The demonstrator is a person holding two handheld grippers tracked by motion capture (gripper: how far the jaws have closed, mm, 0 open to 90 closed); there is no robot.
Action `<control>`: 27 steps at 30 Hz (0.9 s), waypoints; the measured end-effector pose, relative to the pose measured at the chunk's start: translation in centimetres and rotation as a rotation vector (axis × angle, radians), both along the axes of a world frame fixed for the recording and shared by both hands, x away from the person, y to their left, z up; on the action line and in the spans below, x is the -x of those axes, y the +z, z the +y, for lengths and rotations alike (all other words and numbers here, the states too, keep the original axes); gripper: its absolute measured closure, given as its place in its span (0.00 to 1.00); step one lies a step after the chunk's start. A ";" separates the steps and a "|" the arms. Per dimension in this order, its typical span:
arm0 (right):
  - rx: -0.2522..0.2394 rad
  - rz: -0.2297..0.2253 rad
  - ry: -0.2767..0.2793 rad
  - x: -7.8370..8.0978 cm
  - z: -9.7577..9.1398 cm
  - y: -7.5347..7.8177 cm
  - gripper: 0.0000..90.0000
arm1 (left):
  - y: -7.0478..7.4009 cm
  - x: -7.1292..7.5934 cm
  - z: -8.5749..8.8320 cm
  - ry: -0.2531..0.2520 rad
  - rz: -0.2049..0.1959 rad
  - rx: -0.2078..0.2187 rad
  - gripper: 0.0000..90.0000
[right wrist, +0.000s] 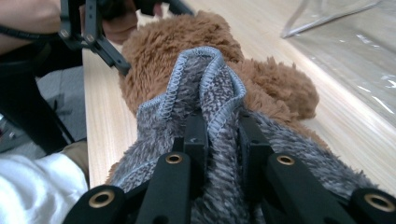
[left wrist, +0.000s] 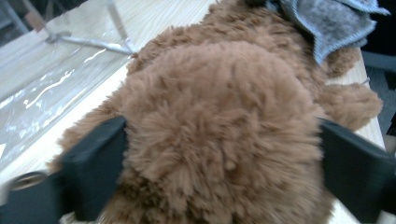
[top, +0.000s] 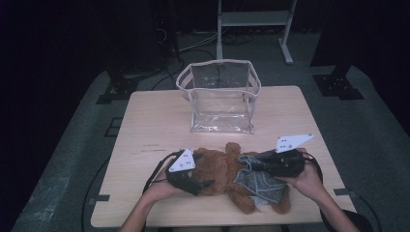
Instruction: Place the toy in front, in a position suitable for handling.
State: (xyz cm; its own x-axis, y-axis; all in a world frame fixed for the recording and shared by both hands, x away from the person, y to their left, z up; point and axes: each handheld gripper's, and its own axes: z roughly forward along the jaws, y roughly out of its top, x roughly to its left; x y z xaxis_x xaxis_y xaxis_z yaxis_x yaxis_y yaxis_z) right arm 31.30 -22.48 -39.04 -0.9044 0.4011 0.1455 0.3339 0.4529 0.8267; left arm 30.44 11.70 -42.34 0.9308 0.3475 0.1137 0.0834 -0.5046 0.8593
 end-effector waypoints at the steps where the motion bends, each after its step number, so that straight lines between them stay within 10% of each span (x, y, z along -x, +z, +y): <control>1: -0.002 0.000 -0.014 0.2 -0.2 0.1 0.85 | 0.0 0.1 -0.2 -0.001 -0.015 -0.013 0.22; 11: 0.073 -0.098 -0.005 -0.7 4.4 0.8 0.84 | -0.3 0.3 -0.3 0.028 -0.022 -0.038 0.35; 21: -0.012 -0.059 -0.119 -0.5 -0.1 0.2 0.85 | -0.1 0.5 -0.3 0.031 -0.015 -0.015 0.36; 27: -0.009 -0.083 -0.043 -0.3 3.2 1.5 0.85 | -0.2 0.7 -1.1 0.010 -0.036 -0.007 0.21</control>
